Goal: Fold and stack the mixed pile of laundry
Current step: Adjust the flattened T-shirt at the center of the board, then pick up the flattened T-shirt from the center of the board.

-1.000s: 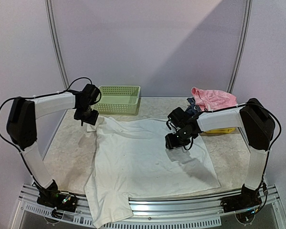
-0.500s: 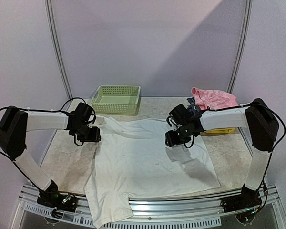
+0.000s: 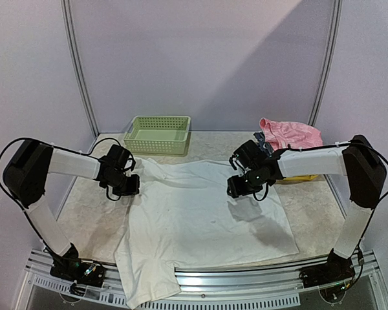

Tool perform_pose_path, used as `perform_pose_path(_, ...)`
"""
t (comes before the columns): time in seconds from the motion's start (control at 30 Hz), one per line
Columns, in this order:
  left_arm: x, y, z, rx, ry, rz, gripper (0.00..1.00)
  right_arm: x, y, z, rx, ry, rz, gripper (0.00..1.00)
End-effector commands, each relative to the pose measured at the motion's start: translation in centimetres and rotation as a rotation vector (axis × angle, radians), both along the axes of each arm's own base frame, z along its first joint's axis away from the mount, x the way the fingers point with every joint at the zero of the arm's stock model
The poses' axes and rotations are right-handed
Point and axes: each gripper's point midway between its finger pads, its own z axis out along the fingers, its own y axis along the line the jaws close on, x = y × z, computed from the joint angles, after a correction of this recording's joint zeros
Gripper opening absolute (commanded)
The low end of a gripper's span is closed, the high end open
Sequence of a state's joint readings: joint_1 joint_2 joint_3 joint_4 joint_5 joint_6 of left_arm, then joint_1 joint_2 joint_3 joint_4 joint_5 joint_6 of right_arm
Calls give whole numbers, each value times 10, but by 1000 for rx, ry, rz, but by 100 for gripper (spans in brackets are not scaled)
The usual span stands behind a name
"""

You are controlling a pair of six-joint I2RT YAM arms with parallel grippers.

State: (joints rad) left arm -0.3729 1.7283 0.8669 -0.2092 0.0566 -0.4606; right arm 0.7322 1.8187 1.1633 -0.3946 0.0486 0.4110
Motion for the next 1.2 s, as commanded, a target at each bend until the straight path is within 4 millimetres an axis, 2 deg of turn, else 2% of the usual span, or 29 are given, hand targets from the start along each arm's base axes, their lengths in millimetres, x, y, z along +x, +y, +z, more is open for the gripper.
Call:
perform_pose_path(0.0,1,5,5,34,-36,14,11,0,-4,11,9,-29,-11,58)
perform_pose_path(0.13,-12,17,24,182,-89,24,48,-4,-12,15,2,-42,-30,58)
perform_pose_path(0.2,-24,18,38,253,-108,10,62,-7,-18,20,8,-57,-48,59)
perform_pose_path(0.3,-46,16,54,290,-119,-16,72,-15,-27,22,11,-68,-72,61)
perform_pose_path(0.43,-80,18,66,311,-95,-38,74,-25,-40,31,32,-99,-112,65)
perform_pose_path(0.57,-114,9,74,296,-61,-97,74,-35,-55,35,50,-121,-152,68)
perform_pose_path(0.77,-167,-14,75,302,7,-245,72,-49,-75,37,15,-106,-191,72)
perform_pose_path(0.87,-189,-24,67,300,60,-293,68,-57,-86,36,-3,-91,-217,74)
perform_pose_path(1.0,-217,-20,54,371,123,-320,65,-69,-103,37,-23,-76,-270,76)
perform_pose_path(1.17,-253,-7,52,443,187,-342,62,-69,-119,54,-31,-126,-337,82)
